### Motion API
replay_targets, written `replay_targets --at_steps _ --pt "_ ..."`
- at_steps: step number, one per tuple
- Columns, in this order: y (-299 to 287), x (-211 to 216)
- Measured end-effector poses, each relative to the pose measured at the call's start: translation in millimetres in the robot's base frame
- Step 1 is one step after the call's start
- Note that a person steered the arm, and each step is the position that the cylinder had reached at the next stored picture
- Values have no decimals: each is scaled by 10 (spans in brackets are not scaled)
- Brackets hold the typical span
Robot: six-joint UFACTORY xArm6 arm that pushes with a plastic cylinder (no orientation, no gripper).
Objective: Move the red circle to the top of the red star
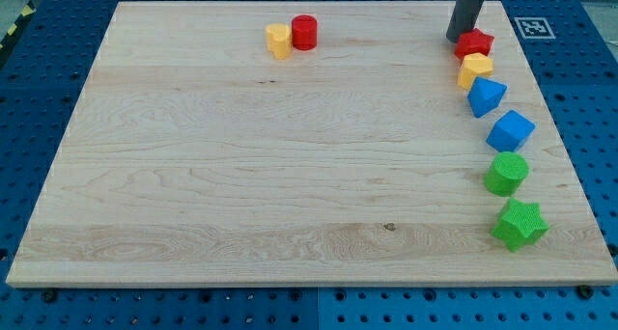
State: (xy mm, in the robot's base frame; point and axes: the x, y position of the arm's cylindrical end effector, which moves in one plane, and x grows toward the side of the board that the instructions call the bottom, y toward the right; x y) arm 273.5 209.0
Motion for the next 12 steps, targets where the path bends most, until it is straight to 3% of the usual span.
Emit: replay_targets --at_steps 2,5,6,7,10,12 --pt "-593 -320" --pt "-2510 -466" --pt "-2948 -107" --pt "-2959 -22" --pt "-1841 -2" --pt "-1568 -2"
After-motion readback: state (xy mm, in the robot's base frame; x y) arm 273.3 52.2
